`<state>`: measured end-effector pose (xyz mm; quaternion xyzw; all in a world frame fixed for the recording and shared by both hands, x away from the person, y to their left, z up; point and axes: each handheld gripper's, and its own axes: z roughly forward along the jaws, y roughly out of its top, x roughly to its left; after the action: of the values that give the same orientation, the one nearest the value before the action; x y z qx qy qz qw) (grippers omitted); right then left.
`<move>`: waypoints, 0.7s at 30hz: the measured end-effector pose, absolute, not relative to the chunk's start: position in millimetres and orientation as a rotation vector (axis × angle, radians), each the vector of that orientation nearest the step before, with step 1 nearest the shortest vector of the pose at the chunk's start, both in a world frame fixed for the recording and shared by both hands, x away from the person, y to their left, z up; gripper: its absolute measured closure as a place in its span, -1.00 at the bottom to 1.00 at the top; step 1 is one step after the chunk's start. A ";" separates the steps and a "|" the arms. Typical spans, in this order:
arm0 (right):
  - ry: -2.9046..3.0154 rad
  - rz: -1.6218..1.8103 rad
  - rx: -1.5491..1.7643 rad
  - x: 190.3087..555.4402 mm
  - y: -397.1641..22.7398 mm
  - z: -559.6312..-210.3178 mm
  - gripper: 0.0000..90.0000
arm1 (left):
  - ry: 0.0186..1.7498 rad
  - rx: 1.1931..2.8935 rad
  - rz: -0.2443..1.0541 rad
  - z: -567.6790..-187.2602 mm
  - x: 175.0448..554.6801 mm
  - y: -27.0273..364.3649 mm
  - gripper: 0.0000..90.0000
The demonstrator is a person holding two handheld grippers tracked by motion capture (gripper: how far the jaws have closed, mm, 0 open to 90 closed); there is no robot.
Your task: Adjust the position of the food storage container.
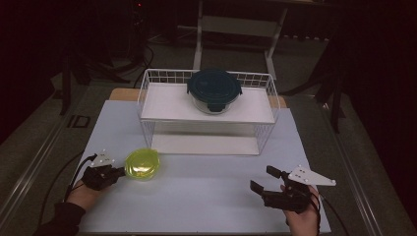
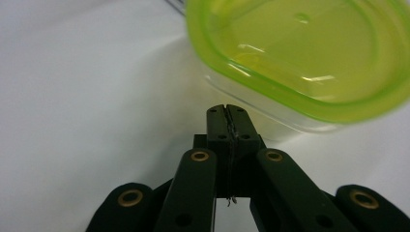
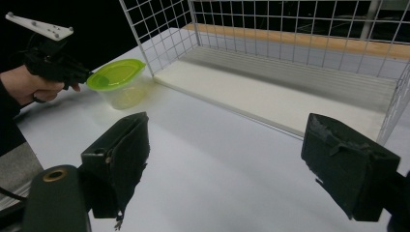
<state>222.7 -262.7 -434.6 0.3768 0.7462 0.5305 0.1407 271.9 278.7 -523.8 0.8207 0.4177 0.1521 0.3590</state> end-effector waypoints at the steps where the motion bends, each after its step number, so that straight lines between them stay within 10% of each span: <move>1: 2.155 1.531 1.088 222.7 -262.8 -434.6 -0.63 | 1.086 2.109 0.400 -524.0 275.4 279.4 0.97; 21: 2.151 1.536 1.102 223.3 -265.5 -435.8 -0.62 | 1.017 2.134 0.320 -525.9 289.3 247.7 0.97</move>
<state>223.3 -265.5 -435.8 0.3811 0.7438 0.5314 0.1386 289.3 247.7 -525.9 0.8314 0.3961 0.1248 0.3691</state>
